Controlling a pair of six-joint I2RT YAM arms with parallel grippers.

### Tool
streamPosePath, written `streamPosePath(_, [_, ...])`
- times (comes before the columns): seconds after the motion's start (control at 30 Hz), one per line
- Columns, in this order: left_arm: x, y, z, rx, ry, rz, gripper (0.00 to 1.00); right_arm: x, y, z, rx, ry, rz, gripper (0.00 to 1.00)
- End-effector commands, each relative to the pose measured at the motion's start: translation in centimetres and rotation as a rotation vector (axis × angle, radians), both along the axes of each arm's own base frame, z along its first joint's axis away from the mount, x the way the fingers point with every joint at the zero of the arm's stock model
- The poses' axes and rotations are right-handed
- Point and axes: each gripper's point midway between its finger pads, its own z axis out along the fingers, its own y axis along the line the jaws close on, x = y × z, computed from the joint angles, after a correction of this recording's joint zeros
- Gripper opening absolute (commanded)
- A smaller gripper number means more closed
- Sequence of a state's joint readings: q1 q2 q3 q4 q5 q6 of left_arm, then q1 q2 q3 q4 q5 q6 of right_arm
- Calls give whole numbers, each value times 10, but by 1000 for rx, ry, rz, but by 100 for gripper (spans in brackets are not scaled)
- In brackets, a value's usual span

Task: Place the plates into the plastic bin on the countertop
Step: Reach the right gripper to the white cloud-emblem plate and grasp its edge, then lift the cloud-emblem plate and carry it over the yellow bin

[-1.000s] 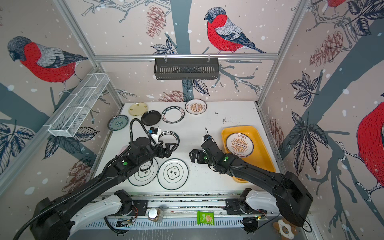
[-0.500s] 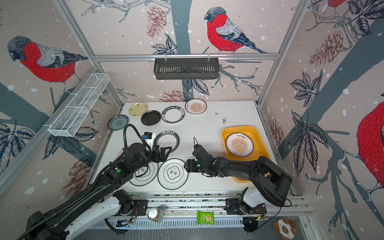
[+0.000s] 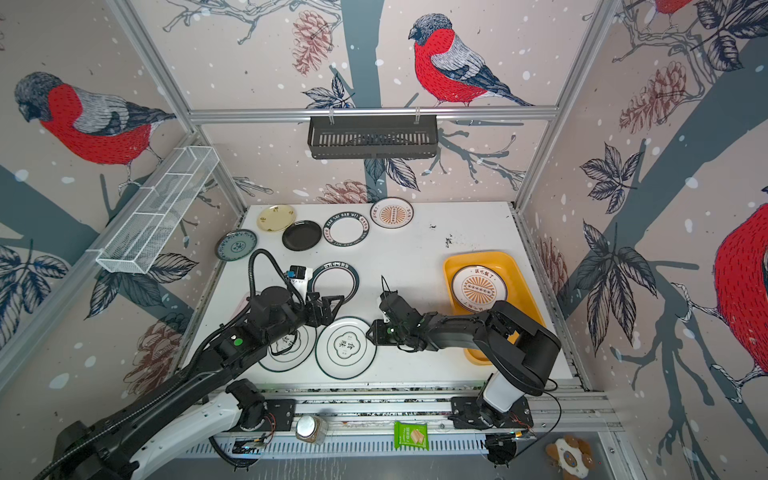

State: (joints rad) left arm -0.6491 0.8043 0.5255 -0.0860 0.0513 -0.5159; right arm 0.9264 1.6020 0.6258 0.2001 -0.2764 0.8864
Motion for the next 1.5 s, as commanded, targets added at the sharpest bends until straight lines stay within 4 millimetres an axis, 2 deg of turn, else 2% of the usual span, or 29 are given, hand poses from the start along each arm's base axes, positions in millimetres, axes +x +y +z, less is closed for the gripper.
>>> streamPosePath(0.0, [3,0,6,-16,-20,9,97,-4,-11,-10,-47,27,0,29])
streamPosePath(0.2, [4,-2,4,-5,-15,3,97,1,-14,-8,-39,20,-8,23])
streamPosePath(0.4, [6,-2,5,3,-18,3,97,0,-10,-10,-20,29,11,10])
streamPosePath(0.57, [7,-2,6,4,-22,5,97,4,-10,-9,-22,25,3,5])
streamPosePath(0.8, [8,-2,7,7,-27,11,97,22,-30,7,-33,-25,-85,2])
streamPosePath(0.97, [9,-5,7,2,-24,-1,97,39,-55,30,-23,-76,-195,1])
streamPosePath(1.1, [10,-14,8,1,-31,-42,97,53,-78,60,12,-136,-288,1])
streamPosePath(1.23, [10,-31,14,-8,-44,-132,96,69,-102,103,95,-219,-383,1])
streamPosePath(1.47, [15,-66,26,-35,-74,-289,97,90,-151,157,166,-358,-554,1])
